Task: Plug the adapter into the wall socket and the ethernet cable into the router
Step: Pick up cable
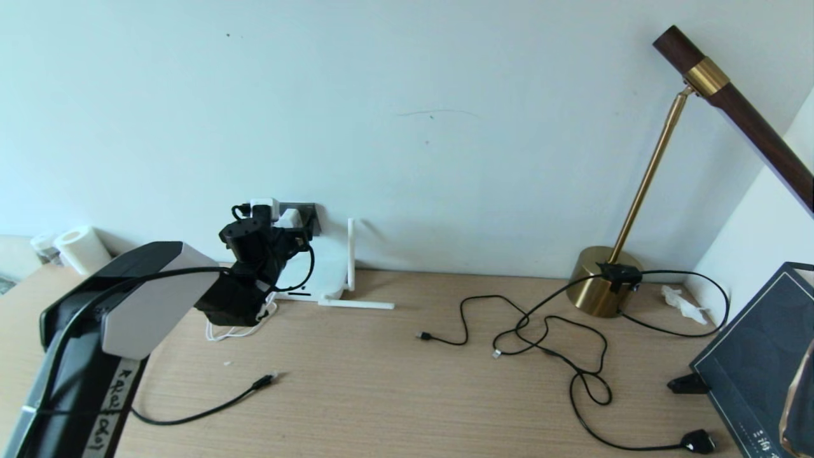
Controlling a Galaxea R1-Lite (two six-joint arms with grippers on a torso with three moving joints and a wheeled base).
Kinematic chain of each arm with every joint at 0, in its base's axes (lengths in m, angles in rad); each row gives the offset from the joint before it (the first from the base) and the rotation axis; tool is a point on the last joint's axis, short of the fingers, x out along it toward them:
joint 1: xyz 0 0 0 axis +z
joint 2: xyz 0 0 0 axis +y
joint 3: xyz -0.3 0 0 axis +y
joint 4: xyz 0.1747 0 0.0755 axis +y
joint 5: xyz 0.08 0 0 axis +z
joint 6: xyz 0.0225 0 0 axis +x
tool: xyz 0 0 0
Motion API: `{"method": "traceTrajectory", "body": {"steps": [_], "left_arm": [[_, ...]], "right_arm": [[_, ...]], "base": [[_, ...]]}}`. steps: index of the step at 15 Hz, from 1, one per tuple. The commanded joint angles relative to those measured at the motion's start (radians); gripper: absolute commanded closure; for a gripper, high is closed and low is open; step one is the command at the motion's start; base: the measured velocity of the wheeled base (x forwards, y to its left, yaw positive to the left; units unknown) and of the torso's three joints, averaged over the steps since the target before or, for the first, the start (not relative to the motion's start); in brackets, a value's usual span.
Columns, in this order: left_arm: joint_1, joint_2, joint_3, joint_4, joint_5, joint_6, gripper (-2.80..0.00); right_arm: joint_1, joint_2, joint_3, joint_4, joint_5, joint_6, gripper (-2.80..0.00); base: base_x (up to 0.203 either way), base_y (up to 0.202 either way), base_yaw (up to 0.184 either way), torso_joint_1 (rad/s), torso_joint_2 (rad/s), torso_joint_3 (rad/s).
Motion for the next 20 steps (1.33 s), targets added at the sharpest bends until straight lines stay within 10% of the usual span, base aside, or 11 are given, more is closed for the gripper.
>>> {"method": "traceTrajectory", "body": {"steps": [1,11,20], "left_arm": [[0.0,-0.001,0.004,-0.015,0.002,0.001,-2.8],[-0.039,-0.397,0.594,-0.17,-0.065,0.009,-2.8],[-0.026,-0.92,1.306,-0.09,-0.236,0.198,-2.8]], "right_arm": [[0.0,0.0,0.011,0.0,0.0,0.001,-2.8],[0.0,0.0,0.011,0.0,0.0,0.001,-2.8],[0.0,0.0,0.011,0.0,0.0,0.001,-2.8]], "base": [[0.0,0.0,0.0,0.0,0.0,0.0],[0.0,0.0,0.0,0.0,0.0,0.0],[0.0,0.0,0.0,0.0,0.0,0.0]]}}
